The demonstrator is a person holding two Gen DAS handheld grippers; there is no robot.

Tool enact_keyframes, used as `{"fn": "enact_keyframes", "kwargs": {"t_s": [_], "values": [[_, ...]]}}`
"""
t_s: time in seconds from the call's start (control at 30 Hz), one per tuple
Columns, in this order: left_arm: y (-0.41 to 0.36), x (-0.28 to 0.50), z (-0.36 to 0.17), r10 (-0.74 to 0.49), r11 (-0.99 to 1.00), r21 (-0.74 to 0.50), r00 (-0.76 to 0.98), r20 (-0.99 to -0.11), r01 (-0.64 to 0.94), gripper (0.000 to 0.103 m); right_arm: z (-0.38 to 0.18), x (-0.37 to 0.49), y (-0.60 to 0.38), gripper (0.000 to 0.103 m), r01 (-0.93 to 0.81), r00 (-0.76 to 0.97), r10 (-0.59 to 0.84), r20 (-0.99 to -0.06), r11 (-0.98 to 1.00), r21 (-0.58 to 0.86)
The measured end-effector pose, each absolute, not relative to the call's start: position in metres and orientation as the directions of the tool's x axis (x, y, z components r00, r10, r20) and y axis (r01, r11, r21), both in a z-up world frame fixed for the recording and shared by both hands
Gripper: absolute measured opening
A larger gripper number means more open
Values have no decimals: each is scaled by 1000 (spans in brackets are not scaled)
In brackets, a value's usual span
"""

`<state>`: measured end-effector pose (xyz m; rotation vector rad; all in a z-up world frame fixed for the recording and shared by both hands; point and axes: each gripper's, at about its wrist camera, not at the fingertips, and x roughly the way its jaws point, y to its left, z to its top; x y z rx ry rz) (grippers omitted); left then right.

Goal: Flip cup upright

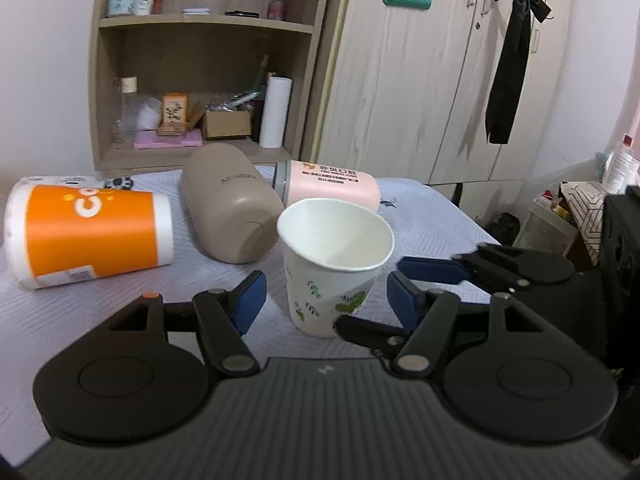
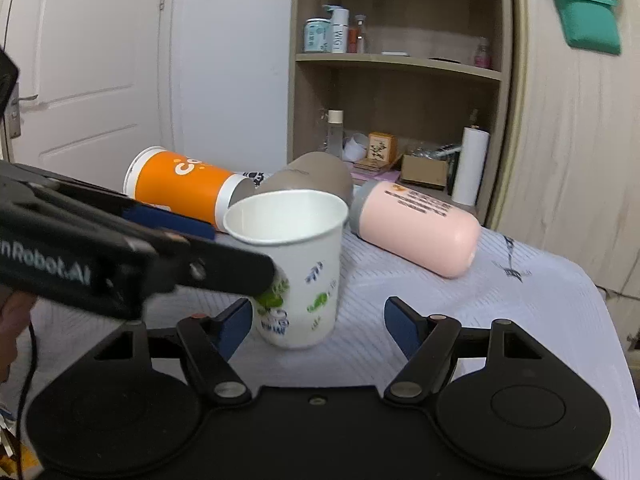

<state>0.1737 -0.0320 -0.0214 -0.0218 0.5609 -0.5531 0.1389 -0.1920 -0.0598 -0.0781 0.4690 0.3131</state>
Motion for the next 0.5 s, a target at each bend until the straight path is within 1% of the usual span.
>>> {"fn": "enact_keyframes", "kwargs": {"t_s": [0.2,0.4,0.5], "values": [[-23,146,-10,-461,882,-170,737,-494,439,66,-51,109,-204,78,-251,863,244,-442,967,43],[-14,114,10,-418,906,-163,769,-484,390,68,-27,70,-207,78,-216,898,208,-389,976,24],[-9,98,19,-371,927,-142,791,-486,347,69,-16,53,-206,78,-186,906,181,-383,982,23]]}}
